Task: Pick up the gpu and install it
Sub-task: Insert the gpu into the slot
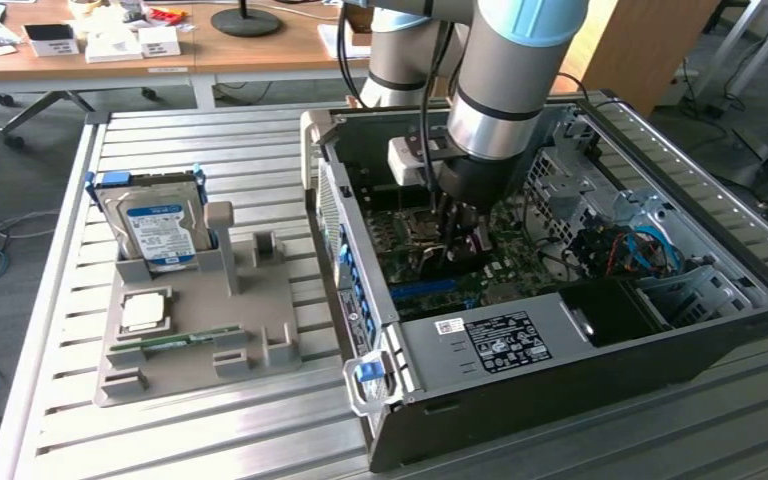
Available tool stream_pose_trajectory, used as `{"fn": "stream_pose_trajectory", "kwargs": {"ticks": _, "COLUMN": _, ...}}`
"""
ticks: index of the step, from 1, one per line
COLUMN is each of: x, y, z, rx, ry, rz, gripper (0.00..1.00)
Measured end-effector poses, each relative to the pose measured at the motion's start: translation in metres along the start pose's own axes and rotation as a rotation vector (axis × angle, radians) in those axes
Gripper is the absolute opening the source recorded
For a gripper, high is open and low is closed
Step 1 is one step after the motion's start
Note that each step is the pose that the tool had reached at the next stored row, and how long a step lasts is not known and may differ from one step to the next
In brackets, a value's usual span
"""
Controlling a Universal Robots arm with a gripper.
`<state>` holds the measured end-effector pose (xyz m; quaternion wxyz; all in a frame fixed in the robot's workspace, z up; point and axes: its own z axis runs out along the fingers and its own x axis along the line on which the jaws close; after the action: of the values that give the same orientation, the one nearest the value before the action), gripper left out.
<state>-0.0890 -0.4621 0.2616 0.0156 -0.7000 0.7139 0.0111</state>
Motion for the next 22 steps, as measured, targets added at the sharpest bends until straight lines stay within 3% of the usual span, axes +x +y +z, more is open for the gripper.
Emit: {"fn": "stream_pose_trajectory", "kwargs": {"ticks": 22, "x": 0.0003, "y": 0.0019, "z": 0.0031, "rx": 0.0003, "ry": 0.0011, "rz": 0.000, "gripper": 0.27}}
